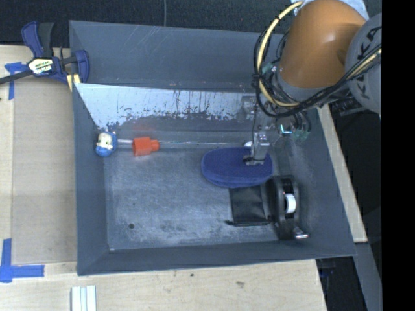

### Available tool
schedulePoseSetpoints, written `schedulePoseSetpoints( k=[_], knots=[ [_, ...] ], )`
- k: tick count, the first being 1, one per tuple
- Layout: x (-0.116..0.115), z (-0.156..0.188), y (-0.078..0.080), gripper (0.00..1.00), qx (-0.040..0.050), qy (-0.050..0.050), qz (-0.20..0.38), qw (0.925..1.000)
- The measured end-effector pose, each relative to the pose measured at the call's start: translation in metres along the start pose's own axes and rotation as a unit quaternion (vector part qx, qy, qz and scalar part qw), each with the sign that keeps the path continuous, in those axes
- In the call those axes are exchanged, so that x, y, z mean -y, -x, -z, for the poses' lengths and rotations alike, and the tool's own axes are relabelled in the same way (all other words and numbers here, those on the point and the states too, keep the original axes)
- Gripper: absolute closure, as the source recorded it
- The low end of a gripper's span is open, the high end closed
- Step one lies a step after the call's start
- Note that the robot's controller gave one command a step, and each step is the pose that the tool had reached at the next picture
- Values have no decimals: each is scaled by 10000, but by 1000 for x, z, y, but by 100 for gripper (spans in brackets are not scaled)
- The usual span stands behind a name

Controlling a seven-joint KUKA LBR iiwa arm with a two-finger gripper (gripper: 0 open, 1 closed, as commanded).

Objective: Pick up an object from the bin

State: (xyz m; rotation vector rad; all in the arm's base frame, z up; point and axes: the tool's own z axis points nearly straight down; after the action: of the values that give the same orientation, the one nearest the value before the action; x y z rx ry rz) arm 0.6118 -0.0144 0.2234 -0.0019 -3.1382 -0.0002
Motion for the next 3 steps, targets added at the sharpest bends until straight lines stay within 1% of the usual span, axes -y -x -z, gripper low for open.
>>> schedulePoseSetpoints(
  k=[1,2,3],
  knots=[
    [-2,-124,-27,0,8,1,1084,9941],
    [16,-150,-42,0,110,10,1352,9908],
    [15,-146,-39,100,155,8,1360,9906]
  ],
)
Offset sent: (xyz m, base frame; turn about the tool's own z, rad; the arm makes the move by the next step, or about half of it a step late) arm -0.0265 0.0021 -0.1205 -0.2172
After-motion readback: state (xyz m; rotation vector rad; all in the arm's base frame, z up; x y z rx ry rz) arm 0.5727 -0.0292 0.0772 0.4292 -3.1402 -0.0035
